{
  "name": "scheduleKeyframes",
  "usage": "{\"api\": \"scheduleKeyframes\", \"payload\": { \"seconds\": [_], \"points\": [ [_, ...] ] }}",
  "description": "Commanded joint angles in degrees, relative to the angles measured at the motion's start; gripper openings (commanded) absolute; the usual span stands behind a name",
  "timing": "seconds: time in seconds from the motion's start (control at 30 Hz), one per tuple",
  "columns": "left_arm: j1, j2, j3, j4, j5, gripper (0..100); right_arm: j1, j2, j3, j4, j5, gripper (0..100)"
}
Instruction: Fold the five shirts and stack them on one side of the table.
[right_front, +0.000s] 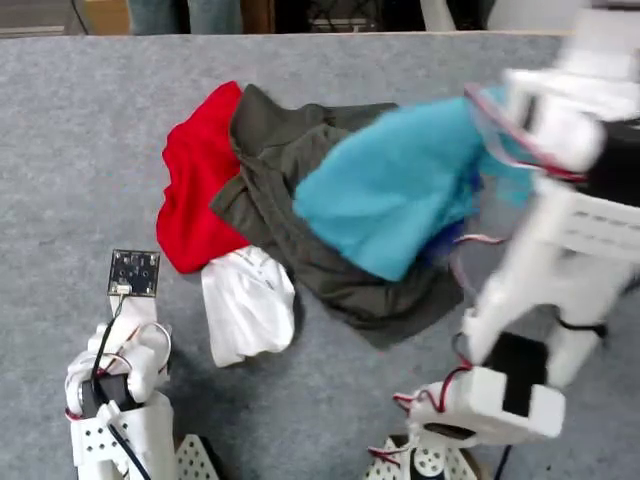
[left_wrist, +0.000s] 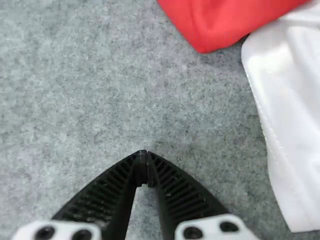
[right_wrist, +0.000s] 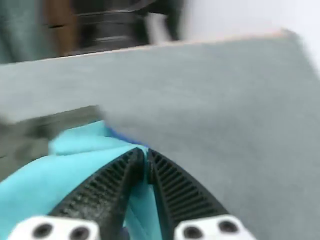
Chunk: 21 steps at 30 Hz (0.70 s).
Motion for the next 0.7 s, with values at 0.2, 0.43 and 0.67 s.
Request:
{"api": "scheduleKeyframes", "payload": {
  "seconds": [0.2,0.43,0.67],
  "points": [
    [3.82,-0.09,-15.16,5.19,-19.96,5,28.22,-2.15,28.26,-5.8,27.25,1.4],
    [4.62,8.18,-32.66,2.55,-16.7,18,34.81,-2.59,60.35,-25.67,27.78,1.4],
    [9.1,47.74,-61.67,9.14,-9.41,24,30.86,-2.59,85.23,-44.4,27.16,1.4]
  ]
}}
